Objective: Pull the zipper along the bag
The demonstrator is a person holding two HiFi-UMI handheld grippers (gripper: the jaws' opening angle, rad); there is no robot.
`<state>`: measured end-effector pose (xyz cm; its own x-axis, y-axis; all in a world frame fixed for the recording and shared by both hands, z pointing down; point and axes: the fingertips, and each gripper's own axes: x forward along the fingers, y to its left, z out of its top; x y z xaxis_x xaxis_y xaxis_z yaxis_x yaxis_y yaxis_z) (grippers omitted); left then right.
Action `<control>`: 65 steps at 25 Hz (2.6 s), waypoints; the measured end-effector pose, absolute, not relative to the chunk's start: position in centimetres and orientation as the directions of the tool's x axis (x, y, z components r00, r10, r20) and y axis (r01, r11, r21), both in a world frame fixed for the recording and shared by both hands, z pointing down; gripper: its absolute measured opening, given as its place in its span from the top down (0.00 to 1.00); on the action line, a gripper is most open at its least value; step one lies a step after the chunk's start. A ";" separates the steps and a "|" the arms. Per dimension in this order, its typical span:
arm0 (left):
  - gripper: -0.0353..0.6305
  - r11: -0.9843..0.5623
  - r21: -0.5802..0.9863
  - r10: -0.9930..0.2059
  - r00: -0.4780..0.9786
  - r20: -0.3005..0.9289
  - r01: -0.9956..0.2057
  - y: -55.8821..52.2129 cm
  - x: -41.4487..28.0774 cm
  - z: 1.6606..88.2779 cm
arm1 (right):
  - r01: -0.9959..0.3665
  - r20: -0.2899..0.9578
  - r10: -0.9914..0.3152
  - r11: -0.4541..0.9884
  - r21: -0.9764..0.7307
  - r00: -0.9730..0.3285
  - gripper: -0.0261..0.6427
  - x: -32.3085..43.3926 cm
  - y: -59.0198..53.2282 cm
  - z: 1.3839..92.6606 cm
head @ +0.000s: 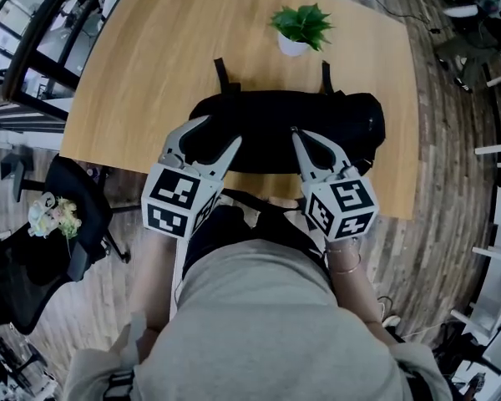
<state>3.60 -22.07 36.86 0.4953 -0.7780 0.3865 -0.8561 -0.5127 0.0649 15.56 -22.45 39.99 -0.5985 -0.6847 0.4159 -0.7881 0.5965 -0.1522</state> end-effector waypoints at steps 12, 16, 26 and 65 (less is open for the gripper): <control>0.61 -0.761 -0.086 -0.598 0.644 0.477 -0.643 -22.6 12.6 37.8 | -0.782 0.407 -0.682 0.604 -0.156 -0.608 0.94 15.4 -22.5 39.0; 0.68 -0.781 -0.129 -0.576 0.626 0.526 -0.611 -23.0 13.4 38.7 | -0.784 0.410 -0.684 0.602 -0.152 -0.604 0.94 15.4 -22.5 38.8; 0.82 -0.794 -0.208 -0.577 0.603 0.550 -0.571 -23.5 14.0 39.0 | -0.789 0.410 -0.689 0.597 -0.147 -0.598 0.94 15.5 -22.6 38.7; 0.86 -0.720 -0.132 -0.648 0.592 0.479 -0.681 -23.6 12.7 39.0 | -0.878 0.399 -0.785 0.455 -0.147 -0.473 0.94 24.5 -24.7 39.2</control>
<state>12.71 -23.60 38.99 0.5924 -0.6480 0.4788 -0.6812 -0.7201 -0.1318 24.46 -24.74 39.22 -0.4734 -0.7854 0.3988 -0.8784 0.4547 -0.1472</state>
